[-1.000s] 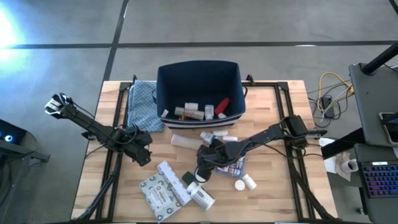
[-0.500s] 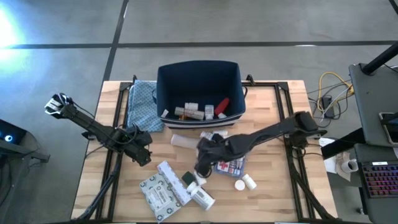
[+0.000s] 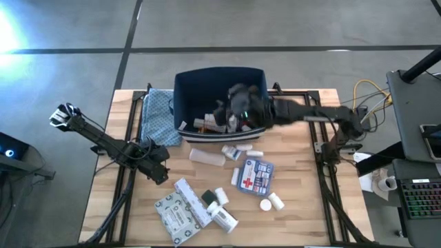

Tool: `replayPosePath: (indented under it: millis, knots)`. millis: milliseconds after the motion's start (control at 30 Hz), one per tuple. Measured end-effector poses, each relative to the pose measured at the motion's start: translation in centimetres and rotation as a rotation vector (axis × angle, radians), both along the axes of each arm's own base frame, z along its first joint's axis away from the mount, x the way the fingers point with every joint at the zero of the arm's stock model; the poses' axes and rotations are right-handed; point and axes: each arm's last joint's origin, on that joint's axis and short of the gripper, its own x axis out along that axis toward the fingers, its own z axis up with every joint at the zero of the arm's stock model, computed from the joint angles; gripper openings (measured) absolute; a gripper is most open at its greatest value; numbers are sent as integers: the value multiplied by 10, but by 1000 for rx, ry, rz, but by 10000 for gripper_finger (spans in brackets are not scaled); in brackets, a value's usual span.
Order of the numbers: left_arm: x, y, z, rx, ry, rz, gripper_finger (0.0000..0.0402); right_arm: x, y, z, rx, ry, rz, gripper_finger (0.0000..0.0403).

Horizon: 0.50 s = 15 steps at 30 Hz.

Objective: Pick & place medical supplies in basket/bin
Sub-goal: Put the orange pill bottle into the blue bin

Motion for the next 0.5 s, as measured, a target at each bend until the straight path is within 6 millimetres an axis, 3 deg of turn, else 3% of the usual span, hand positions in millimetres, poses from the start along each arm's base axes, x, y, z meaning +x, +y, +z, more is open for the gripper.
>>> replayPosePath:
  millis: [133,233,367,500]
  knots:
    - [1,0,0,-5,-7,2,295,0,-40,-9,99,30,23,249]
    - [1,0,0,-16,-15,23,295,0,-41,-7,79,49,54,256]
    - [2,-1,1,-27,-27,34,295,-3,-4,4,51,139,257,259]
    - [2,-1,1,-34,-33,43,295,-13,52,-12,91,344,436,260]
